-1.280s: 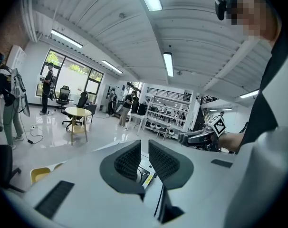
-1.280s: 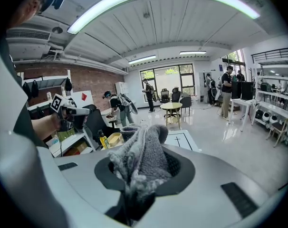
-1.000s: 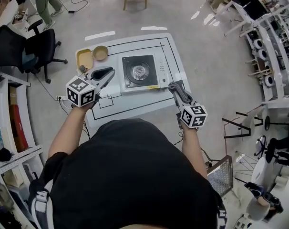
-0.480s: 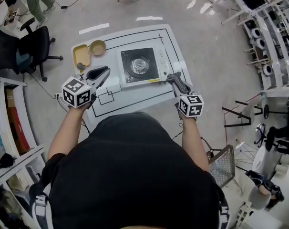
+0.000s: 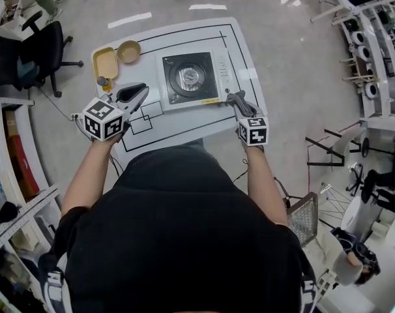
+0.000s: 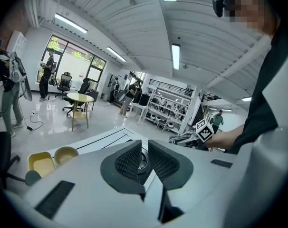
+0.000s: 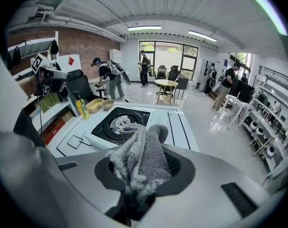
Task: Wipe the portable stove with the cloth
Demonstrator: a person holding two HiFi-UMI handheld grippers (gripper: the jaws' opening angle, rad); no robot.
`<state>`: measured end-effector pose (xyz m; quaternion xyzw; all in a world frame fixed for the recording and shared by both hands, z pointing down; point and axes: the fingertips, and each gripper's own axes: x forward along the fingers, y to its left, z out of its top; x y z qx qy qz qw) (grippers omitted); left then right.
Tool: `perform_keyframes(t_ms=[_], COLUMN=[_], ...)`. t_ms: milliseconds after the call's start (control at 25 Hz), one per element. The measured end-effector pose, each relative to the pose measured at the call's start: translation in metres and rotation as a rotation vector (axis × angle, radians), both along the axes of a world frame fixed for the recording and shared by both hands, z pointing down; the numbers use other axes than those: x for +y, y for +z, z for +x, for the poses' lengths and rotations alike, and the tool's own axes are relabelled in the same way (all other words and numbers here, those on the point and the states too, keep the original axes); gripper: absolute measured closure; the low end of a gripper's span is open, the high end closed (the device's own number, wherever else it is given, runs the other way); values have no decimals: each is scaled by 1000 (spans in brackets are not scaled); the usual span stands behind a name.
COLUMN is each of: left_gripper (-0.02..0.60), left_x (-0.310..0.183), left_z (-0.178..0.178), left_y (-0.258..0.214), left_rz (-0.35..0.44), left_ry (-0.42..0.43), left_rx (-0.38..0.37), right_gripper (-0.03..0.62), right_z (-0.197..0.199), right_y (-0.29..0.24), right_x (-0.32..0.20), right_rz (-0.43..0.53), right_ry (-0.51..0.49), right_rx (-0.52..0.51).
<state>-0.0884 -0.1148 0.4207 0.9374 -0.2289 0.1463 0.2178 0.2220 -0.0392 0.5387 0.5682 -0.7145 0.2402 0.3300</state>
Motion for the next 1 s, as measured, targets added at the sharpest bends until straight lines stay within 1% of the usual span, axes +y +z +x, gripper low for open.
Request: perform_keyframes(t_ms=[160,280,520,640,800,1000], left_gripper=[522,522,522,522,522,522], left_x=[-4,-6,-11,-12,-12,-7], left_z=[8,10,10,9,4,5], left_y=[17,28,40,45,52,59], left_rz=[-29,-45,-68,-75,-86,-107], left_ry=[-12,-15,-31,-32,-41,-43], left_rx=[-20,-38,-43,-48,-47,-38], right_gripper=[480,480,480,480,480,480], right_z=[7,8,10,10,1,-21], right_y=[32,52,87,101,108,111], right_x=[-13,-23,-32,-31,-27,-17], right_rz=[-52,-78,-109,-116,-118,-124], right_ry=[-41,-90,-172,-200,-229,-268], right_rx=[121,224,402,468,497,459])
